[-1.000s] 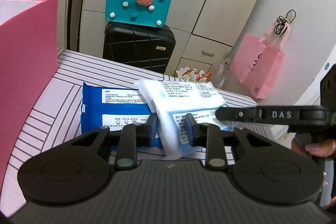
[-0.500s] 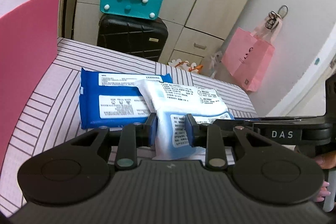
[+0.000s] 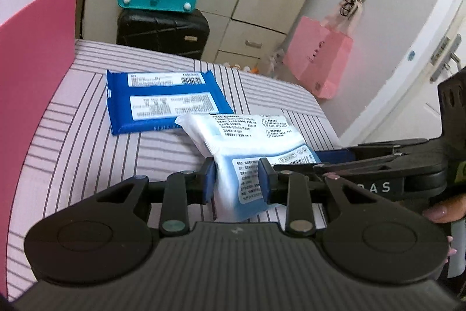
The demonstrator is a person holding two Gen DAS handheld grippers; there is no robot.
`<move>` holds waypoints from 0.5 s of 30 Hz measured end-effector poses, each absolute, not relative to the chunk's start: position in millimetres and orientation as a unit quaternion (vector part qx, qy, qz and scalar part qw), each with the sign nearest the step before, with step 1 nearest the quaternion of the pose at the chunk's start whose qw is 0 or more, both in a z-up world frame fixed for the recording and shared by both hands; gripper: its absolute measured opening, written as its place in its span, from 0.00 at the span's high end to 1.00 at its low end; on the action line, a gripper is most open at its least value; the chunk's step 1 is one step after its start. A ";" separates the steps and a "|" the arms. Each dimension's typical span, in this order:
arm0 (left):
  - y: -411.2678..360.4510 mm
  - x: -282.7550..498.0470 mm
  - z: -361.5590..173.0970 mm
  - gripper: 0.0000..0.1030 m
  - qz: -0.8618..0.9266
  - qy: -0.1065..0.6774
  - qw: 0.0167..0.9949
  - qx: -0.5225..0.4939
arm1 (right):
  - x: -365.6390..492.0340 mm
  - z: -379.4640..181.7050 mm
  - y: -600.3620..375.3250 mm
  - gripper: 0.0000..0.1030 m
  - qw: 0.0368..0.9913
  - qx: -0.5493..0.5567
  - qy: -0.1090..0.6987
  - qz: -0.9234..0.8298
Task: Organize soft objects
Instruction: 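Lift the white wipes packet with both tools and carry it over the pink box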
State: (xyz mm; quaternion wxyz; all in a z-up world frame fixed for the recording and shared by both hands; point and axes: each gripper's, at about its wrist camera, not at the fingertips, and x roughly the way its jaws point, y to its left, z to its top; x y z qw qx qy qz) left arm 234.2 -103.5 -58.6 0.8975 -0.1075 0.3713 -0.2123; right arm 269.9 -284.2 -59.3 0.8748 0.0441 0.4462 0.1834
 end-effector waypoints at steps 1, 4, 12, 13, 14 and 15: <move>-102.7 231.4 -58.2 0.72 -0.214 0.374 0.896 -0.104 | 266.6 -58.6 -282.1 0.33 0.875 0.043 0.447 0.182; -99.4 222.3 -56.5 0.72 -0.227 0.380 0.891 -0.097 | 256.5 -56.8 -279.2 0.31 0.875 0.044 0.448 0.179; -89.2 201.2 -45.6 0.69 -0.263 0.404 0.872 -0.090 | 219.5 -43.6 -285.3 0.26 0.871 0.069 0.443 0.201; -88.2 197.6 -42.1 0.68 -0.268 0.405 0.870 -0.085 | 212.8 -40.1 -286.3 0.26 0.870 0.072 0.442 0.206; -86.8 193.8 -38.7 0.68 -0.274 0.406 0.868 -0.084 | 207.9 -36.7 -286.0 0.26 0.870 0.072 0.441 0.209; -84.8 190.1 -35.1 0.68 -0.278 0.406 0.867 -0.083 | 201.4 -32.8 -285.9 0.26 0.871 0.071 0.438 0.212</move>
